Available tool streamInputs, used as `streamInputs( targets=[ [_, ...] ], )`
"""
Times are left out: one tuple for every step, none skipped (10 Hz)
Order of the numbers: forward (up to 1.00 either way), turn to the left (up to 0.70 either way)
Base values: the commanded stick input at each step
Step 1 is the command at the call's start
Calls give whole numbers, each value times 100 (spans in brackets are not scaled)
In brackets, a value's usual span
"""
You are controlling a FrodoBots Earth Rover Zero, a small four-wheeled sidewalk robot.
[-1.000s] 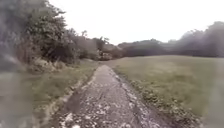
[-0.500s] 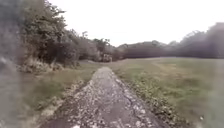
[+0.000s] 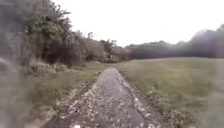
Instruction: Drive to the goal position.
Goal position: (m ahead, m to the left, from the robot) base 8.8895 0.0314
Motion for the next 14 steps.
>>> streamInputs(
  targets=[
    [85, 0],
    [85, 3],
    [85, 10],
    [85, 22],
    [85, 13],
    [85, 0],
    [85, 0],
    [85, 0],
    [85, 0],
    [85, 0],
    [85, 0],
    [85, 0],
    [85, 0],
    [85, 0]
  ],
)
